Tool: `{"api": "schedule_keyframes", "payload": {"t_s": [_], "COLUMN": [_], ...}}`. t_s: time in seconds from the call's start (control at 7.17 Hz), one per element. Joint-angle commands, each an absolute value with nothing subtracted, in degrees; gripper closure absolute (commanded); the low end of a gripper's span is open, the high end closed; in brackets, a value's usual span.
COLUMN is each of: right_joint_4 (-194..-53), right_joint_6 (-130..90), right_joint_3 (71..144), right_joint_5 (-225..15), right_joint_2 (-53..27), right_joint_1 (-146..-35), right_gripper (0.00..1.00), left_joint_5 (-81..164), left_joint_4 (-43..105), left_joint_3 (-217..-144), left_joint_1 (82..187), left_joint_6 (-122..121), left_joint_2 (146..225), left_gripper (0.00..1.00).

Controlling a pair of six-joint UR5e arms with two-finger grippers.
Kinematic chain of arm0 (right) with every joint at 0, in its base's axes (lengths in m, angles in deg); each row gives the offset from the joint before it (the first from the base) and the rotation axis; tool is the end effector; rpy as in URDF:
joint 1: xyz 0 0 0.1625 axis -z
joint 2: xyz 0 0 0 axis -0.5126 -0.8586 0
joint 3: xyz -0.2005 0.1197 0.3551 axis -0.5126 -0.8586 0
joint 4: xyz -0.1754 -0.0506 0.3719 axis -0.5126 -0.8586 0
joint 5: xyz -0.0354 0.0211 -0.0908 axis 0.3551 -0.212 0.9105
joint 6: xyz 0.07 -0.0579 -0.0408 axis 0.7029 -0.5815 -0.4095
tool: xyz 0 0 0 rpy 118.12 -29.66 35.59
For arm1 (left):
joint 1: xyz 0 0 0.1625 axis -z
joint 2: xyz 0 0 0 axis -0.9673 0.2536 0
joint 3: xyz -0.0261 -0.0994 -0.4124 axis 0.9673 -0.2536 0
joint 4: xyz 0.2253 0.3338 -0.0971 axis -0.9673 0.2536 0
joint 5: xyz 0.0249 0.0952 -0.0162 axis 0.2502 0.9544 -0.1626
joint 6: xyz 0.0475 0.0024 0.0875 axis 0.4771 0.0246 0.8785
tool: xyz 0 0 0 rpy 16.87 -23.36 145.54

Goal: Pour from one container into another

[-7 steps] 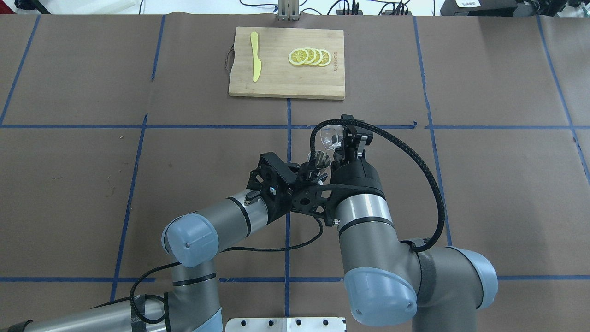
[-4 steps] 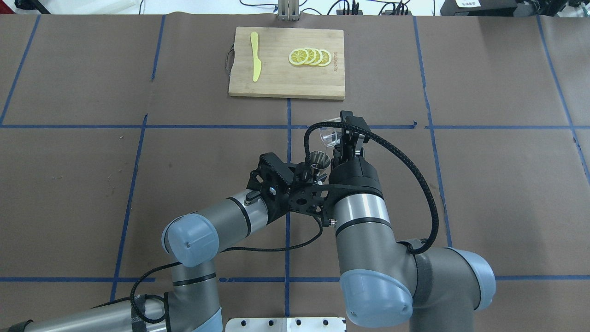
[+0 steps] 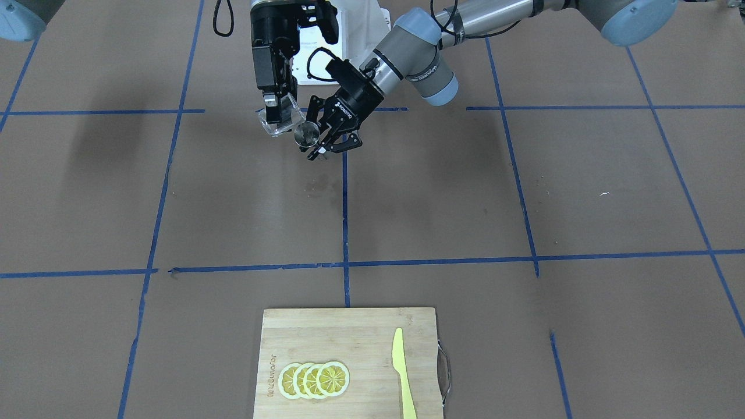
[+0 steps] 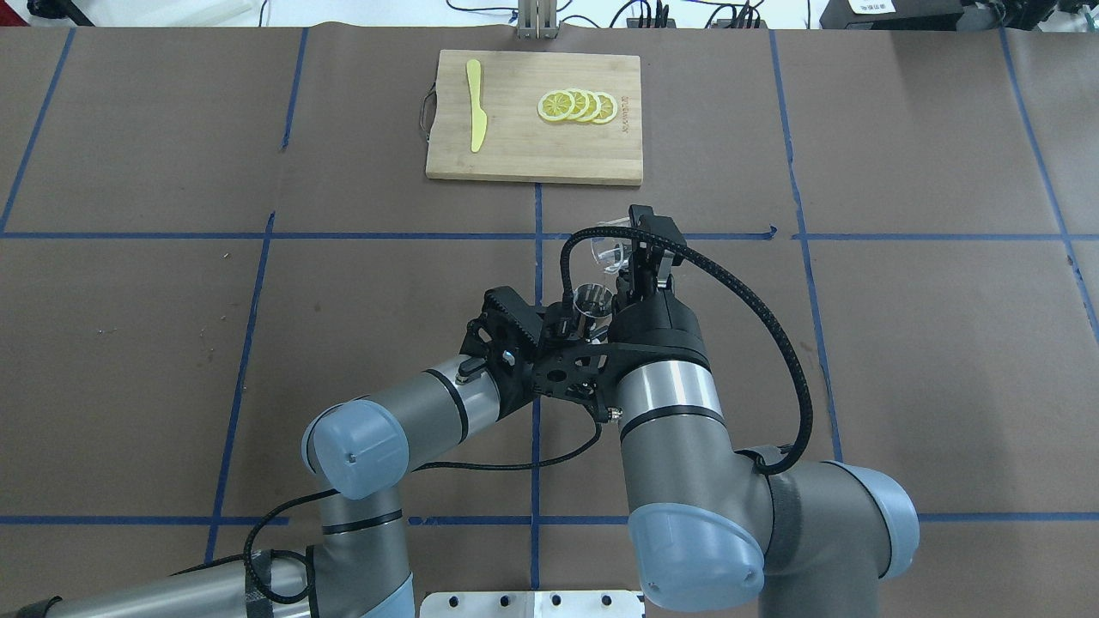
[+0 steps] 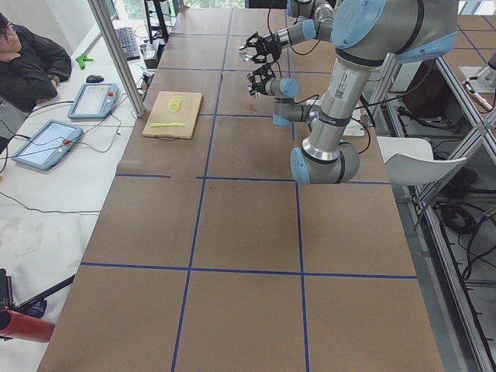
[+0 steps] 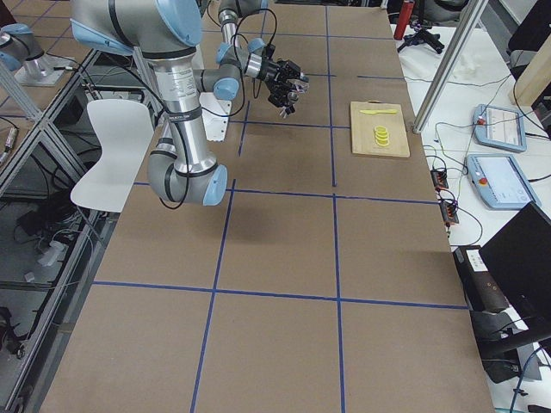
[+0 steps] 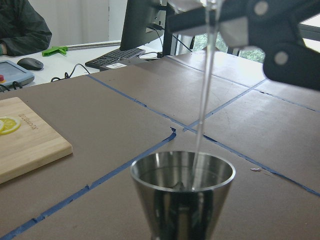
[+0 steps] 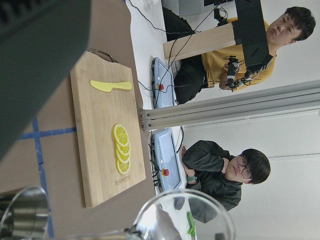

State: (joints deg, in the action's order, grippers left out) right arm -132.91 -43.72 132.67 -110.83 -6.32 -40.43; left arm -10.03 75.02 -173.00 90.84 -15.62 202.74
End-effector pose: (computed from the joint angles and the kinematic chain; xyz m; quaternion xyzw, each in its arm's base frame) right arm -0.4672 -0.3027 0.1595 0.6044 0.1031 -0.3381 0.7140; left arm 0.6019 -0.3358 0.1917 0.5414 0.5393 0.1371 0.6303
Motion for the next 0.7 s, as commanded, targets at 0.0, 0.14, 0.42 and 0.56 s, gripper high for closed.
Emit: {"api": "schedule_keyframes", "payload": {"t_s": [0.0, 0.14, 0.42, 0.56], "right_joint_4": [-132.91, -132.91, -132.91, -133.0], "right_joint_6": [-44.11, -44.19, -48.38, -48.85], "right_joint_3": [132.57, 132.57, 132.31, 131.87], "right_joint_5": [-110.66, -110.4, -109.09, -108.3], "right_joint_2": [-6.17, -6.17, -5.04, -4.68], "right_joint_1": [-40.42, -40.51, -40.51, -40.51], "right_gripper": [1.0, 1.0, 1.0, 1.0], "left_joint_5": [-10.03, -10.03, -10.03, -10.03], "left_joint_4": [75.03, 75.03, 75.03, 75.03], "left_joint_3": [-172.99, -172.99, -172.99, -172.99], "left_joint_1": [90.69, 90.69, 90.69, 90.69], "left_joint_6": [-15.62, -15.62, -15.62, -15.62], "left_joint_2": [202.74, 202.74, 202.74, 202.74], "left_gripper": [1.0, 1.0, 1.0, 1.0]}}
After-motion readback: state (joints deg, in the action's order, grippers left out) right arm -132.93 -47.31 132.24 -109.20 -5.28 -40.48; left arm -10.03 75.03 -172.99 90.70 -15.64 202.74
